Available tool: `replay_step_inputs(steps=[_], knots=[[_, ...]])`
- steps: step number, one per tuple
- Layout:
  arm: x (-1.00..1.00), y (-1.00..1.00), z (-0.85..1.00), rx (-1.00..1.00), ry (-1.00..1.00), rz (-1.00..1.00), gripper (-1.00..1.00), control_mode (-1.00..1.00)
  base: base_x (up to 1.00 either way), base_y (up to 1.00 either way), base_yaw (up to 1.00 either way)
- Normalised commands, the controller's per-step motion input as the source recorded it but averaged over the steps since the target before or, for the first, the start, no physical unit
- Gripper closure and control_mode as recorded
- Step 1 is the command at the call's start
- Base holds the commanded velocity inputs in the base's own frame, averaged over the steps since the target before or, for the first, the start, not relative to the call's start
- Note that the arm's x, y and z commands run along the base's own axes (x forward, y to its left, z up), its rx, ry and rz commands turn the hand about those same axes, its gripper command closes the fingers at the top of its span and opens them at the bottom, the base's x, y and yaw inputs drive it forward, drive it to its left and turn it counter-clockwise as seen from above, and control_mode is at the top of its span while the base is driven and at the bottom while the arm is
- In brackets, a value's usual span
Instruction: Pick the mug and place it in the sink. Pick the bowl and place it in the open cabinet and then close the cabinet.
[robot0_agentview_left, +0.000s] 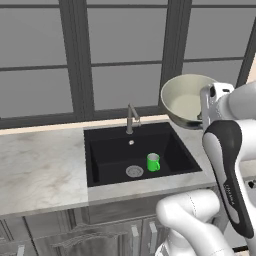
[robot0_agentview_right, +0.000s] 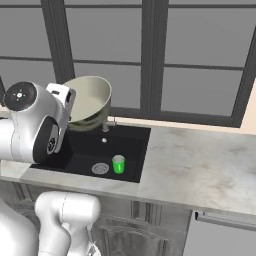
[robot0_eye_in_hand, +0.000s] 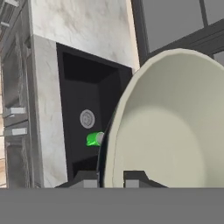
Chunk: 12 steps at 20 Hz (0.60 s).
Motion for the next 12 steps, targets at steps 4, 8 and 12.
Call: replay_step_inputs(steps=[4, 8, 12], knots=[[0.0, 0.0, 0.0, 0.0, 0.0, 0.0, 1.0, 1.0, -0.12, 0.0, 0.0], [0.0, 0.0, 0.0, 0.0, 0.0, 0.0, 1.0, 1.0, -0.51, 0.0, 0.0], [0.0, 0.0, 0.0, 0.0, 0.0, 0.0, 1.0, 1.0, -0.62, 0.0, 0.0]])
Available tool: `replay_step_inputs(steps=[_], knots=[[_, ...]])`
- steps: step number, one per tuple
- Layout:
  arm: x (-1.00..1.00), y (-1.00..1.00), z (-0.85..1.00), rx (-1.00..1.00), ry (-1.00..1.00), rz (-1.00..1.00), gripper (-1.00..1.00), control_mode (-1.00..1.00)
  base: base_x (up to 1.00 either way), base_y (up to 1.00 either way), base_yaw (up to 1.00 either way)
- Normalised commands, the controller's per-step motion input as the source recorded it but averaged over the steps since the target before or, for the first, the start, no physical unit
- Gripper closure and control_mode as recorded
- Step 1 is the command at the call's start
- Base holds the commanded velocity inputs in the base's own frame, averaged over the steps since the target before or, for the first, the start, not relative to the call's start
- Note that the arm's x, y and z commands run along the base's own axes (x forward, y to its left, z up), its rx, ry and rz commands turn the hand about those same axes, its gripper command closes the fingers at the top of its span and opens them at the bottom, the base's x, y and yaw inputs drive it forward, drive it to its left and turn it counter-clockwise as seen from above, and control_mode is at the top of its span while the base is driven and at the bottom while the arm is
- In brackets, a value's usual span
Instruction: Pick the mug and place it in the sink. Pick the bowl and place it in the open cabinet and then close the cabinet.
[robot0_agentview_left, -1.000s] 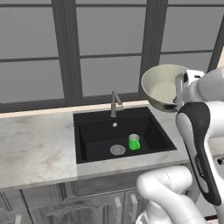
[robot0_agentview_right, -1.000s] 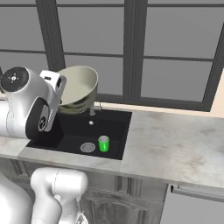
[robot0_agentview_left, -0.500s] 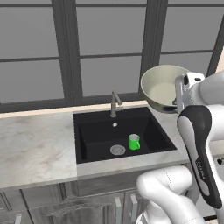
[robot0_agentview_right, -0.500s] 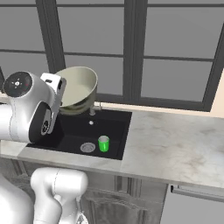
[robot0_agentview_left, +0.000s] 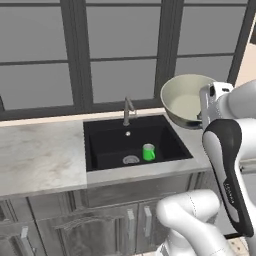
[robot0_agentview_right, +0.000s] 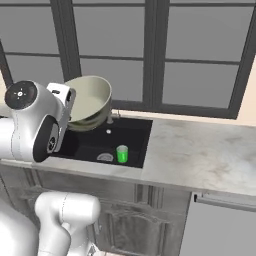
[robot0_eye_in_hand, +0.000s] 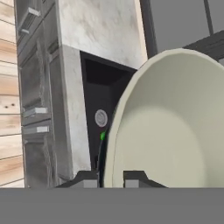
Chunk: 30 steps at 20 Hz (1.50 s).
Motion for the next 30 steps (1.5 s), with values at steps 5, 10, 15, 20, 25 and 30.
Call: replay_step_inputs(steps=[5, 10, 15, 20, 25, 30], knots=[[0.0, 0.0, 0.0, 0.0, 0.0, 0.0, 1.0, 1.0, -0.7, 0.0, 0.0], [0.0, 0.0, 0.0, 0.0, 0.0, 0.0, 1.0, 1.0, -0.78, 0.0, 0.0], [0.0, 0.0, 0.0, 0.0, 0.0, 0.0, 1.0, 1.0, -0.72, 0.0, 0.0], [0.0, 0.0, 0.0, 0.0, 0.0, 0.0, 1.0, 1.0, -0.58, 0.0, 0.0], [0.0, 0.0, 0.0, 0.0, 0.0, 0.0, 1.0, 1.0, -0.49, 0.0, 0.0], [0.0, 0.0, 0.0, 0.0, 0.0, 0.0, 1.0, 1.0, -0.57, 0.0, 0.0]])
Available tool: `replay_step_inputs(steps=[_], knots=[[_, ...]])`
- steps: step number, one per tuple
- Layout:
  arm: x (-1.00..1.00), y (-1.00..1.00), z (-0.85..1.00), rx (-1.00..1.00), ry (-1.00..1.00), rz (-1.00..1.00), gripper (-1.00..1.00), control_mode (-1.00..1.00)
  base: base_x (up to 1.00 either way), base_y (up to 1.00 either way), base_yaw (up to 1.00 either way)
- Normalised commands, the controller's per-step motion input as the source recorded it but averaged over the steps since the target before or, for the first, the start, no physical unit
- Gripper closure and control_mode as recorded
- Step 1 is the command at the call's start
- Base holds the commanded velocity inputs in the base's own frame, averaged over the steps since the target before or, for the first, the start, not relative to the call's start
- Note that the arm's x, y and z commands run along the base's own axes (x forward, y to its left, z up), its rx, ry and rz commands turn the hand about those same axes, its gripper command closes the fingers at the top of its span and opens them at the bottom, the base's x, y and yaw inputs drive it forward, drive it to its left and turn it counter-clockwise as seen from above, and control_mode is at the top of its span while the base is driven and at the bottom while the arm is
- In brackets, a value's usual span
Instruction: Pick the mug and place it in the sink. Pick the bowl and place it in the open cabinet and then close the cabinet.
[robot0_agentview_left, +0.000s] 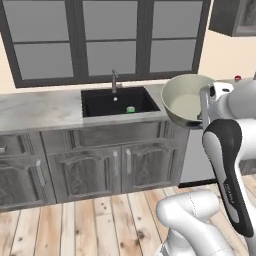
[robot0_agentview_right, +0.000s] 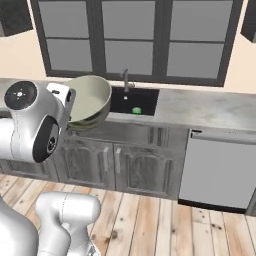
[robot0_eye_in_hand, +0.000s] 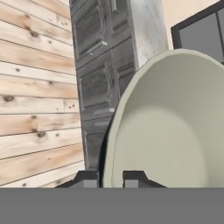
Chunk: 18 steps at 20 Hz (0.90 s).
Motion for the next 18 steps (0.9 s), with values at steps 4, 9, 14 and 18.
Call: replay_step_inputs(steps=[4, 9, 14, 18], knots=[[0.0, 0.0, 0.0, 0.0, 0.0, 0.0, 1.0, 1.0, -0.49, 0.0, 0.0], [0.0, 0.0, 0.0, 0.0, 0.0, 0.0, 1.0, 1.0, -0.58, 0.0, 0.0], [0.0, 0.0, 0.0, 0.0, 0.0, 0.0, 1.0, 1.0, -0.46, -0.08, 0.0], [0.0, 0.0, 0.0, 0.0, 0.0, 0.0, 1.0, 1.0, -0.37, -0.16, -0.13]])
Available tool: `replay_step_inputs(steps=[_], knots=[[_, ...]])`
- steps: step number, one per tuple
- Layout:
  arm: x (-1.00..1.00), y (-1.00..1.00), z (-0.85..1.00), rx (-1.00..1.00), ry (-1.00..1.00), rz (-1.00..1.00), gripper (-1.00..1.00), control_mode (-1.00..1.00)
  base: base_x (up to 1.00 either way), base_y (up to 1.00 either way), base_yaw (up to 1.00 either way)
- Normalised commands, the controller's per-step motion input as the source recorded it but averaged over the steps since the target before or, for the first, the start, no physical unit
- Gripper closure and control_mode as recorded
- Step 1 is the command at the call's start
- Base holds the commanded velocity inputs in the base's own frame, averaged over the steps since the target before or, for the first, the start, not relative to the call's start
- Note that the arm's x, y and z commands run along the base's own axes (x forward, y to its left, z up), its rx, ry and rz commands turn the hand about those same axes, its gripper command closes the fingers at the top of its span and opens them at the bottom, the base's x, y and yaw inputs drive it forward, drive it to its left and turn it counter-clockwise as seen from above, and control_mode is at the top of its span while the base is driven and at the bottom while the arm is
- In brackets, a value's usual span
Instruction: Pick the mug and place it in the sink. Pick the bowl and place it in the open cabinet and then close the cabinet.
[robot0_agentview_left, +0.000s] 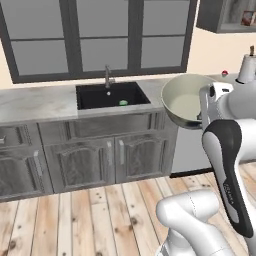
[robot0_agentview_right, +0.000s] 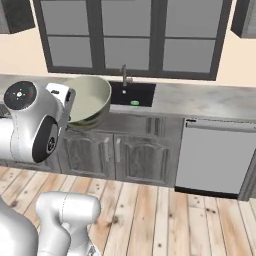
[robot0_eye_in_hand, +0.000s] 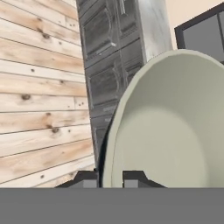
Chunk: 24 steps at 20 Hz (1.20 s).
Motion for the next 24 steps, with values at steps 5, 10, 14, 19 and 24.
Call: replay_step_inputs(steps=[5, 10, 14, 19, 24], knots=[[0.0, 0.0, 0.0, 0.0, 0.0, 0.0, 1.0, 1.0, -0.45, -0.24, -0.33], [0.0, 0.0, 0.0, 0.0, 0.0, 0.0, 1.0, 1.0, -0.36, -0.07, -0.33], [0.0, 0.0, 0.0, 0.0, 0.0, 0.0, 1.0, 1.0, -0.34, 0.0, -0.29], [0.0, 0.0, 0.0, 0.0, 0.0, 0.0, 1.0, 1.0, -0.11, -0.12, -0.23], [0.0, 0.0, 0.0, 0.0, 0.0, 0.0, 1.0, 1.0, 0.52, -0.59, -0.1]])
